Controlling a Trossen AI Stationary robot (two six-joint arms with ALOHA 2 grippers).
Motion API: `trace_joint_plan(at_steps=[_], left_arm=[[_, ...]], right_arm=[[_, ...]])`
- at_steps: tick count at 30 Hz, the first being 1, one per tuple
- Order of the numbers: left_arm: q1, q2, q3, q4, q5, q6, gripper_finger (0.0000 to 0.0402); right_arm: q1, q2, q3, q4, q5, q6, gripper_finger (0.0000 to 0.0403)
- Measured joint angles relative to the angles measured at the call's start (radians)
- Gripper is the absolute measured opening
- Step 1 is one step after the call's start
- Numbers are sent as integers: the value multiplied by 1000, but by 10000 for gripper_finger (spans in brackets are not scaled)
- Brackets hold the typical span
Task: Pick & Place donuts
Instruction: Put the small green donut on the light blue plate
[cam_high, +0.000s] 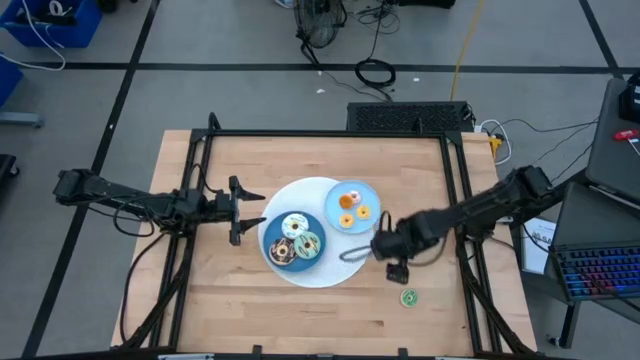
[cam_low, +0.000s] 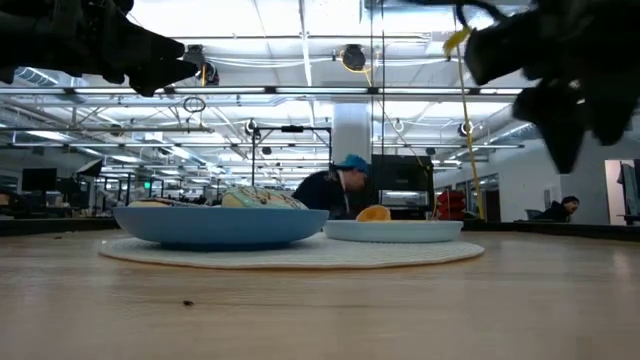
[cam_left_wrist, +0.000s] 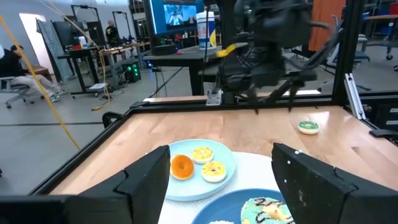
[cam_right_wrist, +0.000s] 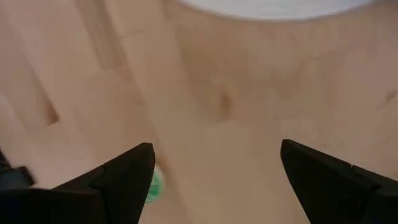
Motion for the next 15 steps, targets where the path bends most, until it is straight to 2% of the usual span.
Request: trace_joint_plan(at_steps=[10, 15], left_arm=[[0, 0, 0, 1, 0, 0, 275], [0, 0, 0, 0, 0, 0, 278]], right_arm=[[283, 3, -40, 32, 92, 409, 328], [390, 3, -136, 158, 97, 584, 327]])
